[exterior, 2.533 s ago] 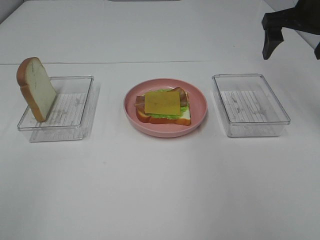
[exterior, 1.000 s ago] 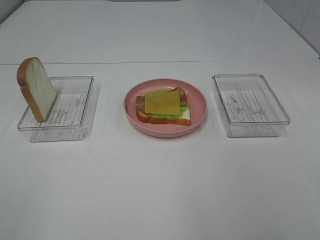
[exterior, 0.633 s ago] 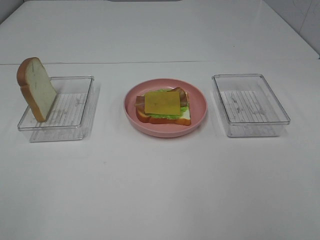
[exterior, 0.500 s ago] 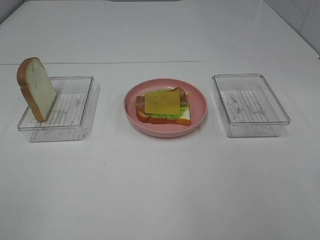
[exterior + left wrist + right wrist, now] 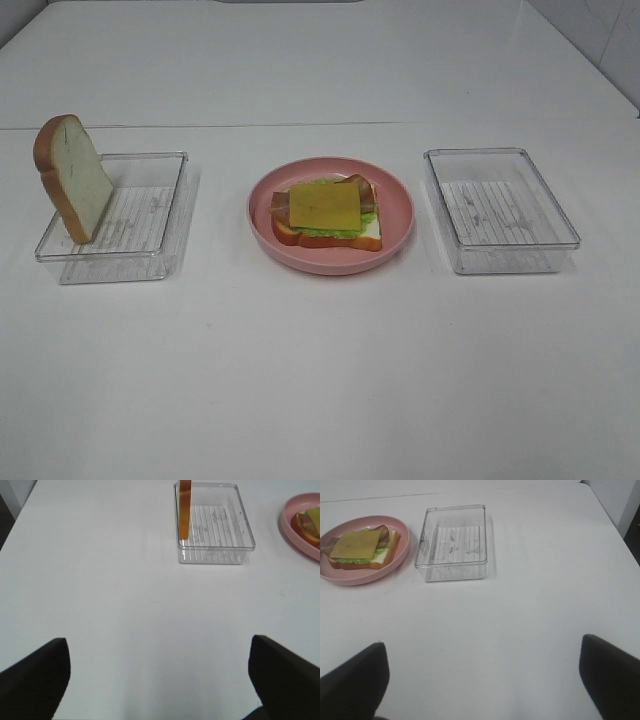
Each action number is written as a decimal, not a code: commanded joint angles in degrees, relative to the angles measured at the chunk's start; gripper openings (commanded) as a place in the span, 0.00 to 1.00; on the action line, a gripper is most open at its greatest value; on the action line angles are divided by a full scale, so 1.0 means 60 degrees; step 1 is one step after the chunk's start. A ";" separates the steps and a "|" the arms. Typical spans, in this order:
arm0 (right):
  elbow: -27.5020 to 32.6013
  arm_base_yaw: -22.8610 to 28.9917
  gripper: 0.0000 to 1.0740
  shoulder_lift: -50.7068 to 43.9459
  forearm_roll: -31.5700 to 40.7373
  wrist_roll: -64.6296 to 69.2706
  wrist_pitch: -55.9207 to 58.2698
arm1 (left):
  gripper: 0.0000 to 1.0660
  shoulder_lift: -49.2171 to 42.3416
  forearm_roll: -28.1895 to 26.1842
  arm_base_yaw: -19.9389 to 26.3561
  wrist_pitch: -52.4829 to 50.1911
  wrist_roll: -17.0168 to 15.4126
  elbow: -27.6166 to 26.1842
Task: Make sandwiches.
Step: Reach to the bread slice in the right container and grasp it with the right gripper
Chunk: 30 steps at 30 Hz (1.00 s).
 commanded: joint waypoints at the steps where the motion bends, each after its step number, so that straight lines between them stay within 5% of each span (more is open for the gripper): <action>1: 0.0029 0.0000 0.92 -0.0229 0.0010 -0.0095 -0.0105 | 0.83 0.0688 0.0010 0.0029 0.0153 0.0000 -0.0353; 11: 0.0029 -0.0010 0.92 -0.0220 0.0010 -0.0095 -0.0105 | 0.83 0.2855 0.0258 0.0029 0.1012 -0.0010 -0.1528; 30: 0.0029 -0.0010 0.92 -0.0220 0.0010 -0.0095 -0.0105 | 0.83 0.9330 0.0793 0.0029 0.2158 0.0038 -0.5138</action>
